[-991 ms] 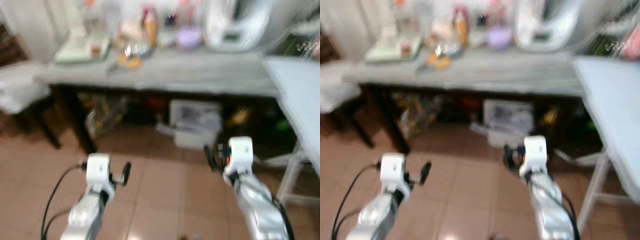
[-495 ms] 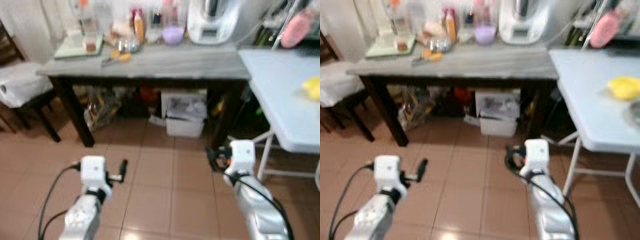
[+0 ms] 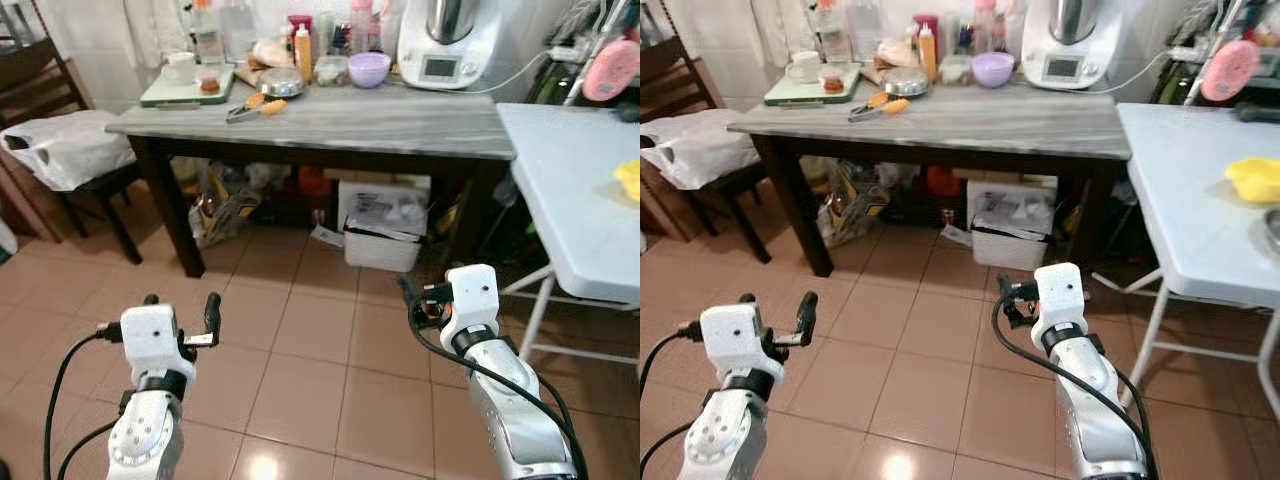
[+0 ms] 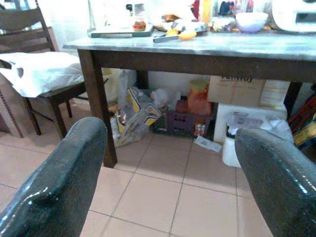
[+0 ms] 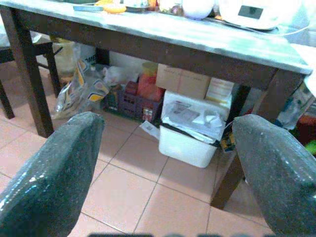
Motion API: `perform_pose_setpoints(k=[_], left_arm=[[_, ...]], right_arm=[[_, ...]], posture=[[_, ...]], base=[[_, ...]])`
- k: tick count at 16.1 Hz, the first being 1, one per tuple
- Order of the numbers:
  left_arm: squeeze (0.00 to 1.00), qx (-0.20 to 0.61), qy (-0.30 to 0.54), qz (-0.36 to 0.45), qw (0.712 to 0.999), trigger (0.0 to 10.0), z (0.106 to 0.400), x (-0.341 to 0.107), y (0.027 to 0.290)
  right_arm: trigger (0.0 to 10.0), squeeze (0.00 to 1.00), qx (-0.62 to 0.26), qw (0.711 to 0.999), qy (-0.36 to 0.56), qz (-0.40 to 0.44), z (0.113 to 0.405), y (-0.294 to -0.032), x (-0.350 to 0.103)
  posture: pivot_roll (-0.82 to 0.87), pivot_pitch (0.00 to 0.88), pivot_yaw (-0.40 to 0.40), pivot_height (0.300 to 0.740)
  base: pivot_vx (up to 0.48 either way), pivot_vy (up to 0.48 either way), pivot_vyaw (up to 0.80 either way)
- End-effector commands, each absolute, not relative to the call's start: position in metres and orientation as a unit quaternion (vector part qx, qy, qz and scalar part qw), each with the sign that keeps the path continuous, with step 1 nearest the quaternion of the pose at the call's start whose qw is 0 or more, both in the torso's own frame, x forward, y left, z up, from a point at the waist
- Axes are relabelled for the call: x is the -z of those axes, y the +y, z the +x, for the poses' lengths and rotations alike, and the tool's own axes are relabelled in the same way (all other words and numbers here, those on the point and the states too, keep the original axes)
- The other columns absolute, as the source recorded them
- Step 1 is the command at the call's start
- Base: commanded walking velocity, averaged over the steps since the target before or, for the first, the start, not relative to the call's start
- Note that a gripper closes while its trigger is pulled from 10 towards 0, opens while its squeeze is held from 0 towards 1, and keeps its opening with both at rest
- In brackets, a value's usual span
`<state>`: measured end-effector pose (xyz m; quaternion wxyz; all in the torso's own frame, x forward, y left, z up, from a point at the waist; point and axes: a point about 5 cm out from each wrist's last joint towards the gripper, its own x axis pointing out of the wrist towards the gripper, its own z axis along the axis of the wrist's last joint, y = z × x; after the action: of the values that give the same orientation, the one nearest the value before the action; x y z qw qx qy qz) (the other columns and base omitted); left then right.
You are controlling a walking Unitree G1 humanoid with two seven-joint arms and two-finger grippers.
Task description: Setting the table
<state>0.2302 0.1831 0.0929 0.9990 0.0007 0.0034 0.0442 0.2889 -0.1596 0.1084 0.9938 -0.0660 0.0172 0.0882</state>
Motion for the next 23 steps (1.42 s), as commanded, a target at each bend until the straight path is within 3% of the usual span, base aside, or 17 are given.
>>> perform_pose_setpoints(k=[1,9,16,23], left_arm=[[0.00,-0.041,-0.004,0.020,0.999,10.0,0.227,-0.098,0.185],[0.00,0.007,0.017,0.051,0.999,10.0,0.217,-0.100,0.174],[0.00,-0.045,0.019,0.041,0.998,10.0,0.228,-0.098,0.181],[0.00,-0.034,0.020,0.025,0.999,10.0,0.233,-0.098,0.175]], right_arm=[[10.0,0.00,-0.098,0.993,0.009,-0.072,0.292,-0.156,-0.113],[10.0,0.00,-0.098,0.993,0.012,-0.071,0.289,-0.158,-0.111],[10.0,0.00,-0.104,0.992,0.012,-0.070,0.289,-0.155,-0.110],[10.0,0.00,-0.112,0.991,0.015,-0.067,0.287,-0.150,-0.108]], posture=[[-0.11,0.038,0.011,0.740],[-0.12,0.049,0.021,0.740],[-0.11,0.047,0.029,0.740],[-0.11,0.052,0.034,0.740]], base=[[0.000,0.000,-0.61],[0.000,0.000,-0.75],[0.000,0.000,0.00],[0.000,0.000,0.00]])
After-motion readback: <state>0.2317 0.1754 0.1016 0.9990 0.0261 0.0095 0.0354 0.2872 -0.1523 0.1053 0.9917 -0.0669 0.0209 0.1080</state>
